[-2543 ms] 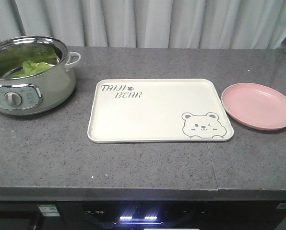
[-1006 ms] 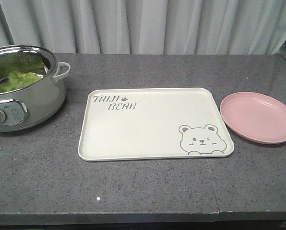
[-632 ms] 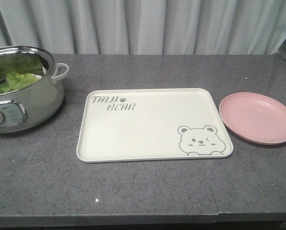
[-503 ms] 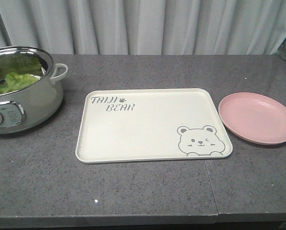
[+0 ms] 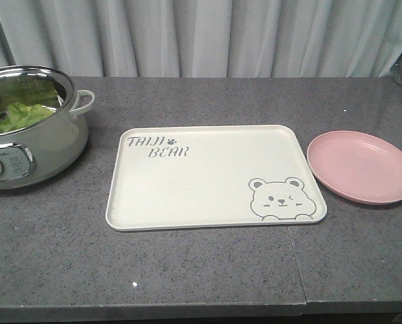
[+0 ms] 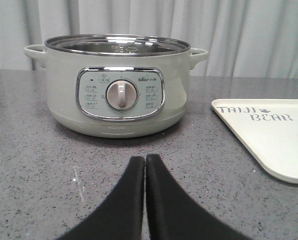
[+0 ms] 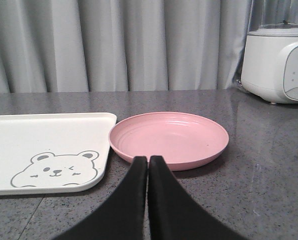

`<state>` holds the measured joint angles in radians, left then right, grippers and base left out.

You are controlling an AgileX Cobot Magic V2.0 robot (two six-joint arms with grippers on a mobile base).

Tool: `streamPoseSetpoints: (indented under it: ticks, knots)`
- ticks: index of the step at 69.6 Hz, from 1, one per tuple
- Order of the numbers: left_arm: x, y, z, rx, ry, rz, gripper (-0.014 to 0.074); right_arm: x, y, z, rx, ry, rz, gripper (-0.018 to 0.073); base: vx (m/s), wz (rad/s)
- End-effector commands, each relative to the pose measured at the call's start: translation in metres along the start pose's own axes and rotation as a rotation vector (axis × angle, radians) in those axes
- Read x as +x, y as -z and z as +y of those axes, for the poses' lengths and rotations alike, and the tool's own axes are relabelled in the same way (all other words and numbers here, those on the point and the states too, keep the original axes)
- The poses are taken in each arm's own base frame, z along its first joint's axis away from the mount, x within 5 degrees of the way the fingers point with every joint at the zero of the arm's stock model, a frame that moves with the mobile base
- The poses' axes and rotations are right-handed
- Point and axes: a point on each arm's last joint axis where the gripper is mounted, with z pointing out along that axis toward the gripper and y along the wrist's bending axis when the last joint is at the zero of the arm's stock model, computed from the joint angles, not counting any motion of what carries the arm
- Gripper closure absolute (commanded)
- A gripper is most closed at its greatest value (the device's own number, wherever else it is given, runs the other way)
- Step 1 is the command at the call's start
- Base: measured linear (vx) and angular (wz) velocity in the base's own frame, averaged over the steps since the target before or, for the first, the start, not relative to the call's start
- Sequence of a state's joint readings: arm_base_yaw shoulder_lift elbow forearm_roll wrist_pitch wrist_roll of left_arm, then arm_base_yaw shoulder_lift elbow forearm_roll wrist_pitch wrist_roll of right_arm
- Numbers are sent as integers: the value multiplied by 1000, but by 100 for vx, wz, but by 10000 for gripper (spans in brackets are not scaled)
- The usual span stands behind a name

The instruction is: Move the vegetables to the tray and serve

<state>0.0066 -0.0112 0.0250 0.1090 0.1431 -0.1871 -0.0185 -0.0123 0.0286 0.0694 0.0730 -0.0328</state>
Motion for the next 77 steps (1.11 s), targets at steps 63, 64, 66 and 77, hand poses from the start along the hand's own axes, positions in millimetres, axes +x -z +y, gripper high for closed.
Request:
streamPoseSetpoints:
  ticks: [63, 64, 66, 77]
  knots:
    - [-4, 1, -1, 12, 0, -75, 604, -5, 0, -1, 9, 10, -74, 564, 0, 0]
    - [-4, 1, -1, 12, 0, -75, 604, -5, 0, -1, 9, 10, -74, 564, 0, 0]
    - [-4, 1, -1, 12, 0, -75, 604, -5, 0, -1, 9, 10, -74, 564, 0, 0]
    - [-4, 1, -1, 12, 0, -75, 604, -5, 0, -1, 9, 10, -74, 564, 0, 0]
